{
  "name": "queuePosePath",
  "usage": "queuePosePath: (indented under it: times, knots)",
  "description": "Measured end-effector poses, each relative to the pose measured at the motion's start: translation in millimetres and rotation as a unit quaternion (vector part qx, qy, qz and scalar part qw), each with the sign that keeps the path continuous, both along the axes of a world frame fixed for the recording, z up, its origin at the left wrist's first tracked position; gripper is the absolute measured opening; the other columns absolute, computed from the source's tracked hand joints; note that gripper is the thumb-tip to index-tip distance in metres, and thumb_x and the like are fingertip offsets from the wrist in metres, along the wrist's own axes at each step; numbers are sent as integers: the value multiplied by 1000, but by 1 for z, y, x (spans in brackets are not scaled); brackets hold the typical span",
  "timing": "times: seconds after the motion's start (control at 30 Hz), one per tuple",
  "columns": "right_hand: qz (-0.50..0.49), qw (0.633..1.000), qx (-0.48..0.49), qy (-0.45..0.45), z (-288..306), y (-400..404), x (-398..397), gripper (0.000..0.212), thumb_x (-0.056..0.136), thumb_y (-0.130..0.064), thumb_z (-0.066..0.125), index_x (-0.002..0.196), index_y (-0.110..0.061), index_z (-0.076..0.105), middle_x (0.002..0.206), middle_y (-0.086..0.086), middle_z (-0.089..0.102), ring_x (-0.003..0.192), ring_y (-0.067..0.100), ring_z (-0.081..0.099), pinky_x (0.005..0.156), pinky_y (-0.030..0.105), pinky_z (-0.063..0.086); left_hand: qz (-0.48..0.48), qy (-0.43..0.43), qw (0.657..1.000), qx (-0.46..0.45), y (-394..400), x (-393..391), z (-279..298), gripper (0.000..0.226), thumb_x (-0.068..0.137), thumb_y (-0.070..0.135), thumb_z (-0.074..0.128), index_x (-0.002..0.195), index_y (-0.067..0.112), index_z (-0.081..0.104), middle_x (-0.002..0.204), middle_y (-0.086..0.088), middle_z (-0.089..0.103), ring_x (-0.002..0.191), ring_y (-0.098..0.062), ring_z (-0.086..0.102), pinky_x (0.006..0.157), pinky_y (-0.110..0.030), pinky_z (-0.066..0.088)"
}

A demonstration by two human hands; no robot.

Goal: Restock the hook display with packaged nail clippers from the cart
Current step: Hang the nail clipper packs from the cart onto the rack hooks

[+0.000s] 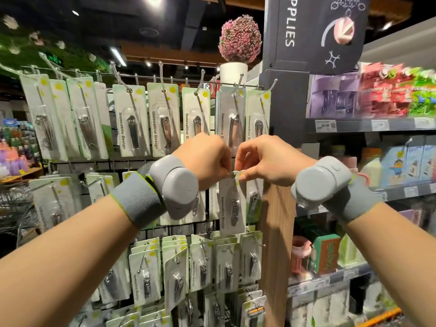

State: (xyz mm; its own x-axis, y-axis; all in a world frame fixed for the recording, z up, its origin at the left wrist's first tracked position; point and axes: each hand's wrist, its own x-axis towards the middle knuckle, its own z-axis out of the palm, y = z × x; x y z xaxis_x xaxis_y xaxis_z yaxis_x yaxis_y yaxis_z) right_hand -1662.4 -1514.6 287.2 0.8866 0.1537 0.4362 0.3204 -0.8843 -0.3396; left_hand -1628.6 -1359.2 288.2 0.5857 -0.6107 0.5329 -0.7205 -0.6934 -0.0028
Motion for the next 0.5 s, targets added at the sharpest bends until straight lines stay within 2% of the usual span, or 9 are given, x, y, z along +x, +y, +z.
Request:
queuePosePath:
  times: [0.1, 0.23, 0.33, 0.5]
  knots:
    - [-20, 999, -39, -4, -3, 4, 13, 14, 75, -11, 79, 80, -14, 67, 75, -4, 65, 70, 7, 58, 63, 12, 44, 26, -1, 1000, 14, -5, 8, -4, 12, 80, 15, 64, 82, 21, 73, 87, -5, 71, 83, -28, 64, 79, -38, 53]
    - [-34, 997, -68, -19, -6, 7, 29, 10, 76, -4, 73, 84, -10, 68, 79, -1, 64, 78, 11, 58, 76, 21, 46, 52, 7, 998, 21, -11, 21, -4, 14, 80, 15, 60, 82, 25, 71, 91, -9, 69, 85, -34, 64, 80, -39, 53]
    - [-39, 995, -75, -44, -9, 7, 35, 10, 76, -4, 71, 84, -10, 69, 80, 0, 64, 79, 12, 57, 74, 19, 43, 55, 11, 998, 15, -14, 24, -4, 15, 81, 16, 59, 82, 25, 70, 93, -11, 68, 84, -35, 64, 80, -40, 54]
    - [-37, 996, -17, -85, -14, -1, 17, 6, 81, -12, 71, 86, -15, 70, 90, -1, 70, 84, 9, 63, 85, 22, 48, 34, -23, 998, -38, -4, 15, -6, 14, 85, 14, 60, 90, 21, 71, 93, -4, 71, 87, -26, 65, 80, -34, 53]
